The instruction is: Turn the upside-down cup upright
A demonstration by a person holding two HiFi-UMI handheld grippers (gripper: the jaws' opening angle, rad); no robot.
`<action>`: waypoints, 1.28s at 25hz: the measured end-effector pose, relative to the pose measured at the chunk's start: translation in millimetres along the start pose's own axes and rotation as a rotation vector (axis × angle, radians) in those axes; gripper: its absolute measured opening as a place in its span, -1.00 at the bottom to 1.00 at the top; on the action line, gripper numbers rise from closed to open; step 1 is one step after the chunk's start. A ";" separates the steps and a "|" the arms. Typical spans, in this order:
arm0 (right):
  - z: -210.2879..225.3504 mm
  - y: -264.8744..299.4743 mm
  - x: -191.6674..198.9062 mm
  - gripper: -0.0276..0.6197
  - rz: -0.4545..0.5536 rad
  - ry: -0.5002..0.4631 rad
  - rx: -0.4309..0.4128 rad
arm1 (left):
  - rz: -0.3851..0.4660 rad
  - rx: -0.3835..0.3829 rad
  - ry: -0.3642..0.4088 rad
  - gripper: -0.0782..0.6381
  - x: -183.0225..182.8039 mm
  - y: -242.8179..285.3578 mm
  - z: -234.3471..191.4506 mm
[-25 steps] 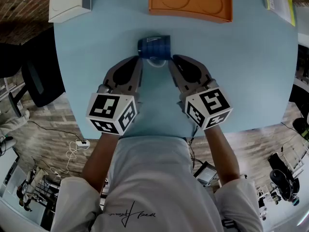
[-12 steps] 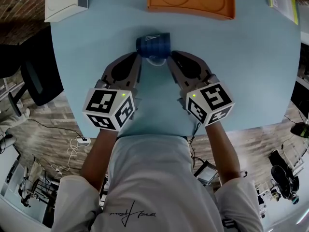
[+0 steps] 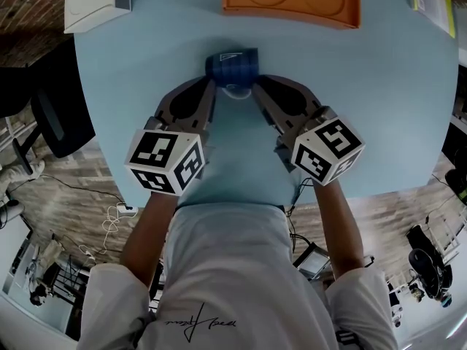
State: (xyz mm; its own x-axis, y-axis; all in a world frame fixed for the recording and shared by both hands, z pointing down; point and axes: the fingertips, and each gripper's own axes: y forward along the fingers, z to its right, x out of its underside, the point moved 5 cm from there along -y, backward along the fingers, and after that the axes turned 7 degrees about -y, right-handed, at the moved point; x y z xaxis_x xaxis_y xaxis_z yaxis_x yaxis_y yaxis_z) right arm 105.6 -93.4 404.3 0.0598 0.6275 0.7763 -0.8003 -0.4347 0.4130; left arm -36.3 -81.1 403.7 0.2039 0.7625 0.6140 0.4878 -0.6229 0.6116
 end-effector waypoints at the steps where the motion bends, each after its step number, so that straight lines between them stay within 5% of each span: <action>1: -0.6 0.7 0.8 -0.84 0.002 0.008 -0.009 | 0.000 -0.001 -0.001 -0.76 0.4 -0.7 -0.9; 32: -8.0 11.0 6.9 -0.84 0.011 0.106 -0.165 | 0.006 -0.020 -0.006 -0.76 -7.3 0.7 -17.1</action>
State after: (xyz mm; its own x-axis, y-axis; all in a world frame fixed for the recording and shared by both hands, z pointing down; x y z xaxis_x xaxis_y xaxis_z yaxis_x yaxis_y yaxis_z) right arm 92.5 -88.7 410.4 -0.0059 0.6918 0.7221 -0.8882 -0.3354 0.3140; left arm -52.0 -90.1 408.1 0.2117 0.7595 0.6151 0.4690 -0.6311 0.6178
